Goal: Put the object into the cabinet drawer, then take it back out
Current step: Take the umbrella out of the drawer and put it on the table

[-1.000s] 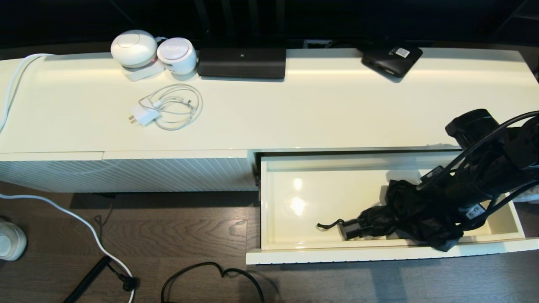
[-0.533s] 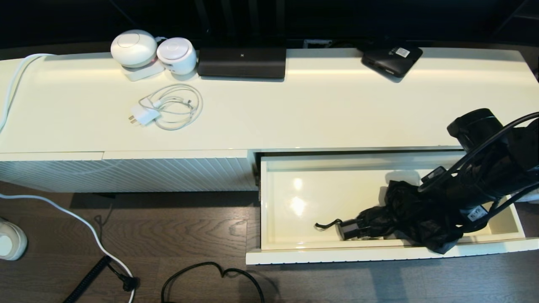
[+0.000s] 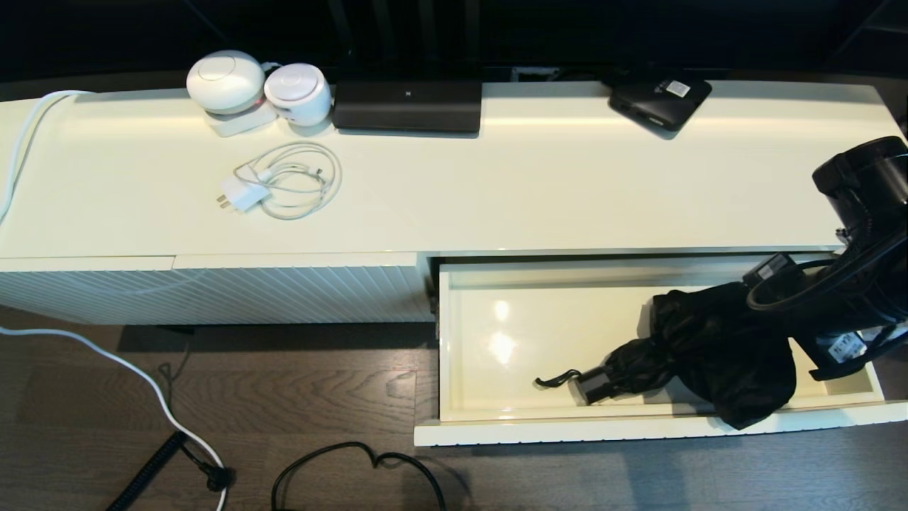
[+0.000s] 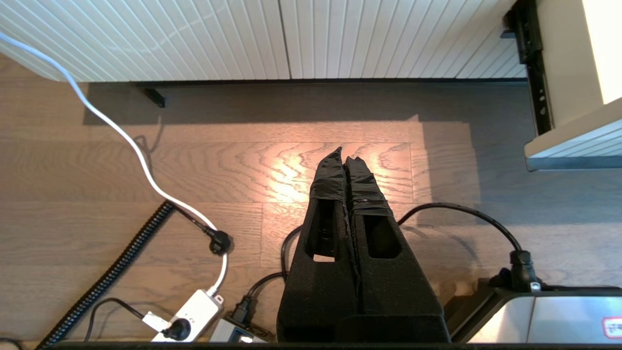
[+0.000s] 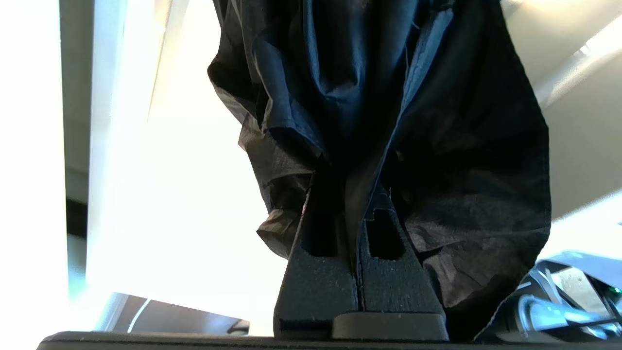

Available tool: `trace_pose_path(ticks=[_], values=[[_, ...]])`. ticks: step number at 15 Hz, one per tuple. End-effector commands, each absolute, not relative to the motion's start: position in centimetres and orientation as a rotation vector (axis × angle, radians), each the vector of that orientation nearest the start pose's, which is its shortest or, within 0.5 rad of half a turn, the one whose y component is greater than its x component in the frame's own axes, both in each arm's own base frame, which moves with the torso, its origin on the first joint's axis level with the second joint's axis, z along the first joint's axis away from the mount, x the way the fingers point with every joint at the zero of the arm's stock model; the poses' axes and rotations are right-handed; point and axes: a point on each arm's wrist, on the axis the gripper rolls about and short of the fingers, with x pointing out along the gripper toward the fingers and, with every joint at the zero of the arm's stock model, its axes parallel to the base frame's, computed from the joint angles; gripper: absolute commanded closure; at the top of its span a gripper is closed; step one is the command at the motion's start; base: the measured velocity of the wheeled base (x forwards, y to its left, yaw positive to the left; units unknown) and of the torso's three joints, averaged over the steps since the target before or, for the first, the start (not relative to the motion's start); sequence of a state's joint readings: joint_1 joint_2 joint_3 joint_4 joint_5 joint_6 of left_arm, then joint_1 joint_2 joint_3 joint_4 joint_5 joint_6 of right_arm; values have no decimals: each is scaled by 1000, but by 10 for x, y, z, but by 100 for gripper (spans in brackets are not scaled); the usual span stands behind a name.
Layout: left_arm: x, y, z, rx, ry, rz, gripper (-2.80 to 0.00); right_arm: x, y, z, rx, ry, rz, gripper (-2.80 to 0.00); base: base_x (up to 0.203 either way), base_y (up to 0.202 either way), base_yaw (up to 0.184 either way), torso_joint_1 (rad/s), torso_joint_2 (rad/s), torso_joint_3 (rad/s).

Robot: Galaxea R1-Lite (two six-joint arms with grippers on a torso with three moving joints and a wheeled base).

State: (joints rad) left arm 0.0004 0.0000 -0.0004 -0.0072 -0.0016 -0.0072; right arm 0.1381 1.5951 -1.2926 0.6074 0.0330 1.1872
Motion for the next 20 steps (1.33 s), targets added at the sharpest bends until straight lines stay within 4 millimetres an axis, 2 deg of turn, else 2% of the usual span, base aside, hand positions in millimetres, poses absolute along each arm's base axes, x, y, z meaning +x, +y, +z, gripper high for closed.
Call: trace_pose_path(ticks=[1,4,20], values=[[-23,0,77,-8,-9,0,0,246,36,248,1062,863,-378,0,0,0,0,0,0,0],[-23,0,77,-8,-9,-1,0,244,36,247,1060,870,-382,0,0,0,0,0,0,0],[-23,0,77,-8,-9,0,0,183,35,320,1078,701,-218,0,0,0,0,0,0,0]])
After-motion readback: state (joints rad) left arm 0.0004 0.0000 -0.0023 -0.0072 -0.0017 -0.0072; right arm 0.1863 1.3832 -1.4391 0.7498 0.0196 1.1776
